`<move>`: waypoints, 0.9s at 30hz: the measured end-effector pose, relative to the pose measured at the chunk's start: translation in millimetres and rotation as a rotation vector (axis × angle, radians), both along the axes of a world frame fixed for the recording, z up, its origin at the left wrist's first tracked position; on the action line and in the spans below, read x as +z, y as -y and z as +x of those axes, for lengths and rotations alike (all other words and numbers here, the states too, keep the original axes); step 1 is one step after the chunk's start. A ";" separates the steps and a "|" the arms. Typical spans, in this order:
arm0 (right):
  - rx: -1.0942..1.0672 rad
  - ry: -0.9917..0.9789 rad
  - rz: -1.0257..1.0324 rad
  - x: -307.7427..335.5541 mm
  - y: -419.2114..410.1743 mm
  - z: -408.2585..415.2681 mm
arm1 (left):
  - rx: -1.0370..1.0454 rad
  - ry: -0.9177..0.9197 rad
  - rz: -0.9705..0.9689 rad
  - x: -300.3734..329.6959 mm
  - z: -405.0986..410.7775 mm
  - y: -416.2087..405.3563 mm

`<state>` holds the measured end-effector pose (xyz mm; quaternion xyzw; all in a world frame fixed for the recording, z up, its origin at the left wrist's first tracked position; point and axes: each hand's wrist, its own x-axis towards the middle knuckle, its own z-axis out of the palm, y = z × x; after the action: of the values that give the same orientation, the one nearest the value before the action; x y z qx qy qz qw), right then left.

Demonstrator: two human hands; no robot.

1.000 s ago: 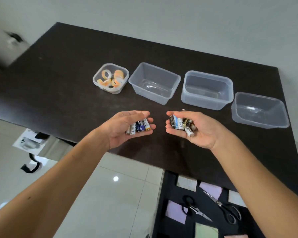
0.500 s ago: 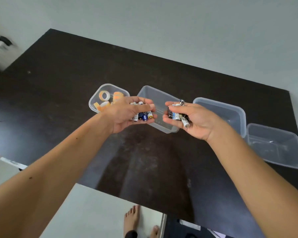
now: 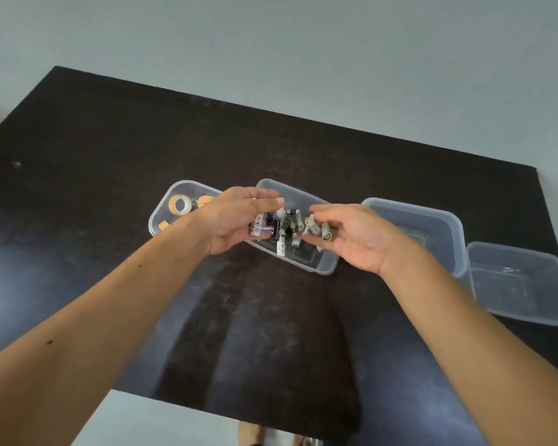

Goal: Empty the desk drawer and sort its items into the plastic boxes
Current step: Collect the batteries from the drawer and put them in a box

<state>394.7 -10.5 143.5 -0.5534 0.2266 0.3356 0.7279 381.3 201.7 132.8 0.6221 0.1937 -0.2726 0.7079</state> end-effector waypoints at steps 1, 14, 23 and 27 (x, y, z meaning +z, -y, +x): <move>-0.002 0.004 0.001 0.1 -0.7 -1.3 | -0.009 0.003 -0.019 -1.3 0.1 -0.9; 0.060 0.107 -0.075 10.5 10.5 -13.6 | 0.004 0.044 0.006 12.2 -9.5 -1.0; 0.051 0.211 -0.050 23.1 37.2 -35.9 | 0.084 0.135 -0.103 17.7 -32.5 0.9; 0.028 0.248 -0.023 30.4 60.6 -66.2 | 0.118 0.195 -0.192 18.5 -59.1 14.4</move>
<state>328.6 -71.1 173.9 -0.6020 0.1307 0.2722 0.7392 322.2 187.3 151.3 0.5625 0.1332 -0.1861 0.7945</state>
